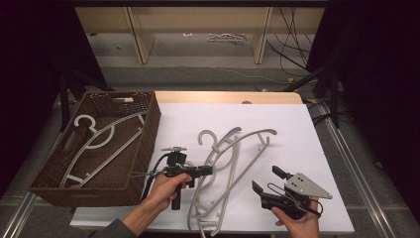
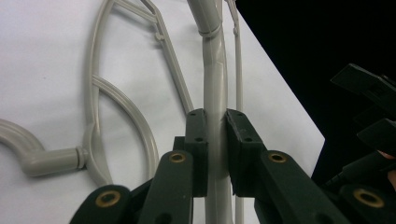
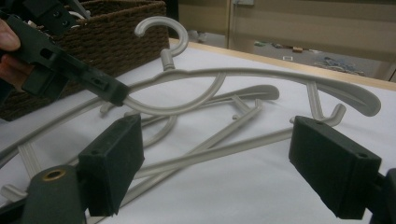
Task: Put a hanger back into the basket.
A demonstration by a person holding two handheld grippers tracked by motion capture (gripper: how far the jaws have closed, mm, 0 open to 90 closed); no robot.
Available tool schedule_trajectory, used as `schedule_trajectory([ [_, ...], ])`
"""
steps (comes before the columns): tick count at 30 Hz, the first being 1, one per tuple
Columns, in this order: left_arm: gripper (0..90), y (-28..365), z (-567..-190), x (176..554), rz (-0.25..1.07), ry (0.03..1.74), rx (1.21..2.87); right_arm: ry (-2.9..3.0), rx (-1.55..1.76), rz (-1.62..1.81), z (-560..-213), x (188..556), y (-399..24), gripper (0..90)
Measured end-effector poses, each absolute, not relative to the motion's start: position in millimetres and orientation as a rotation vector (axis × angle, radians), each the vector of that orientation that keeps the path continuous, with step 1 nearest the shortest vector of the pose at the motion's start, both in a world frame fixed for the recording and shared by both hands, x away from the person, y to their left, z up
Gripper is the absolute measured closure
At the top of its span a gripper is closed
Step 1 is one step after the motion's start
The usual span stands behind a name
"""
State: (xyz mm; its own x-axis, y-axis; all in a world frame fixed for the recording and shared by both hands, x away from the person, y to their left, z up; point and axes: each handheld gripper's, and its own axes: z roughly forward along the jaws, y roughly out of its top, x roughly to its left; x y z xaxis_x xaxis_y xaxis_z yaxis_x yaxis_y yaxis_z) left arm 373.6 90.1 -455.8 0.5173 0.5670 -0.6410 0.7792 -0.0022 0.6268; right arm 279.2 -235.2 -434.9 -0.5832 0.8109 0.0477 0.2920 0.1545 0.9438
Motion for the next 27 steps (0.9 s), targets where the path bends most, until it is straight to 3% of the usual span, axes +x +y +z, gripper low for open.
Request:
schedule_trajectory([
  [15, 79.8, 96.8, -420.8, 380.3, -0.159, 1.087, 1.676, 1.945, 1.043, 1.446, -435.6, 279.6, -234.7, 19.0],
  [27, 79.7, 134.4, -364.6, 386.4, -0.02, 1.047, 1.654, 1.959, 1.048, 1.421, -434.5, 278.8, -235.5, 19.0],
])
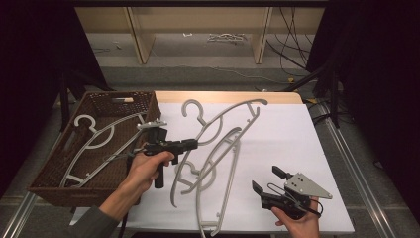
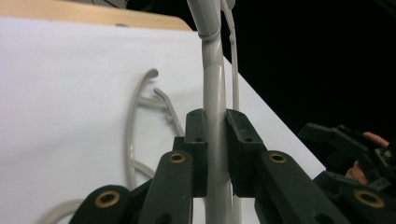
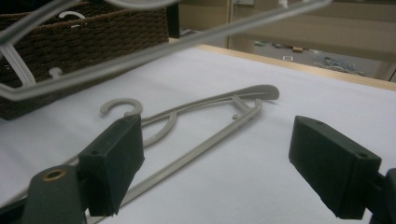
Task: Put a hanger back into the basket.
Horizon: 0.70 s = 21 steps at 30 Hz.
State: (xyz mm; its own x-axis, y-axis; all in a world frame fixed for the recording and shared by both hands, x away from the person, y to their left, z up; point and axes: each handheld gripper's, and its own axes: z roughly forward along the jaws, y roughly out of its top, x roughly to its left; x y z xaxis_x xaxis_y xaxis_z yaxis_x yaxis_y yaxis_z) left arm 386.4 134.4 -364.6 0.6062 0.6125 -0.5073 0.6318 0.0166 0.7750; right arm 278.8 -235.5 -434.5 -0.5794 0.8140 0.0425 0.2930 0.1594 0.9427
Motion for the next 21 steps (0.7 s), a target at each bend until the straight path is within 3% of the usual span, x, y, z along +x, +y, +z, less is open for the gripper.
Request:
schedule_trajectory([
  [21, 79.3, 219.9, -306.7, 387.0, 0.183, 1.079, 1.618, 1.962, 1.036, 1.411, -435.1, 279.3, -235.6, 19.0],
])
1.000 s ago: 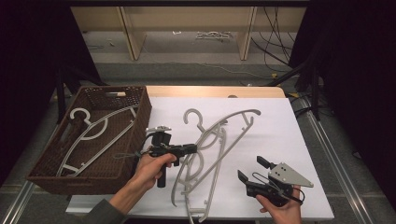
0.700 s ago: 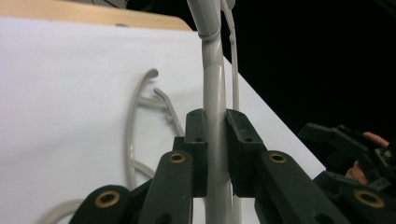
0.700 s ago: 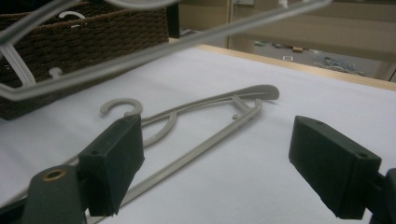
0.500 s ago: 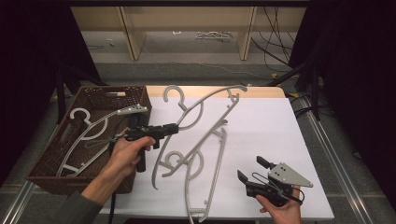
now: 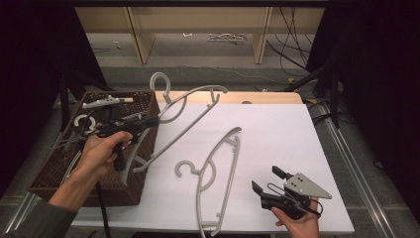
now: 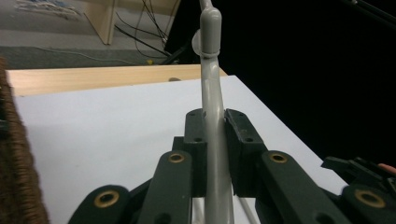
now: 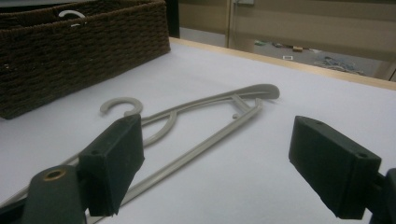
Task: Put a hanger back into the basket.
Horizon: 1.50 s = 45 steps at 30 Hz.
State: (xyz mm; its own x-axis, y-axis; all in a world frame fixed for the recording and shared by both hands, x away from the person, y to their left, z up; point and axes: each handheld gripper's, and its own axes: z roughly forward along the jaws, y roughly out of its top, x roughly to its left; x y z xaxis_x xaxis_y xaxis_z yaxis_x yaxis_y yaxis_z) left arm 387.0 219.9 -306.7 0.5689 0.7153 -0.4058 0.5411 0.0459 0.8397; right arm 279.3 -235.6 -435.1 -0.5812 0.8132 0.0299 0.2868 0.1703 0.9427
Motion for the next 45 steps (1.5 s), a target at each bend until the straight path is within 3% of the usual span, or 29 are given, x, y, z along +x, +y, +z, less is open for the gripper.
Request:
schedule_trajectory([
  [22, 79.4, 335.7, -294.0, 377.6, 0.395, 1.2, 1.586, 1.965, 1.057, 1.411, -435.9, 279.4, -235.3, 19.0],
  [45, 80.0, 380.8, -316.2, 365.8, 0.417, 1.223, 1.639, 1.96, 1.048, 1.409, -436.7, 280.2, -236.0, 19.0],
])
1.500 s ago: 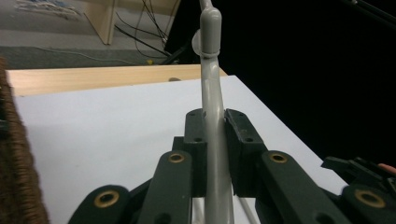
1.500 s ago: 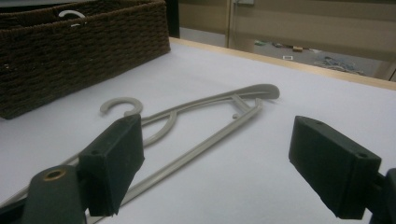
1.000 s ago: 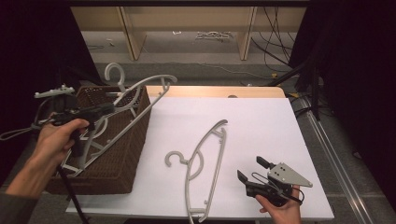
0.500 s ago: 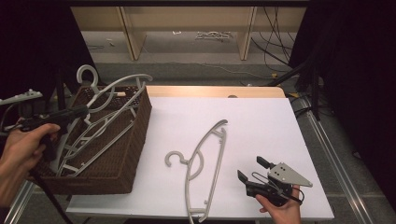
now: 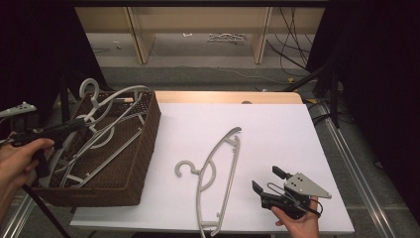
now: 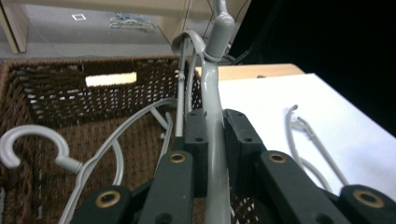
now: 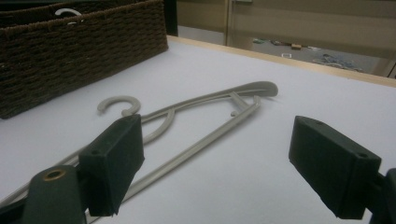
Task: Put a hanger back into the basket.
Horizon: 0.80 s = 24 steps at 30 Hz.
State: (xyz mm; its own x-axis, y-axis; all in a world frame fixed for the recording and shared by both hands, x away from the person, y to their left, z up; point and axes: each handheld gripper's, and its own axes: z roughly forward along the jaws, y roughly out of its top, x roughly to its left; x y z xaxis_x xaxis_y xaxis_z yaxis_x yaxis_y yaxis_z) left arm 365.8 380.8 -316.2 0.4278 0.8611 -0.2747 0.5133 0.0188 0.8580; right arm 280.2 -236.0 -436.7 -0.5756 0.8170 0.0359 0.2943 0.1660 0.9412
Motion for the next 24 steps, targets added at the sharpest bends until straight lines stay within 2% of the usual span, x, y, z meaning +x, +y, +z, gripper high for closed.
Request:
schedule_trajectory([
  [9, 80.0, 381.8, -326.8, 370.9, 0.385, 1.227, 1.692, 1.961, 1.048, 1.407, -436.7, 280.3, -235.9, 19.0],
  [24, 79.9, 372.7, -345.3, 403.1, 0.354, 1.244, 1.81, 1.963, 1.052, 1.4, -436.1, 279.8, -236.2, 19.0],
])
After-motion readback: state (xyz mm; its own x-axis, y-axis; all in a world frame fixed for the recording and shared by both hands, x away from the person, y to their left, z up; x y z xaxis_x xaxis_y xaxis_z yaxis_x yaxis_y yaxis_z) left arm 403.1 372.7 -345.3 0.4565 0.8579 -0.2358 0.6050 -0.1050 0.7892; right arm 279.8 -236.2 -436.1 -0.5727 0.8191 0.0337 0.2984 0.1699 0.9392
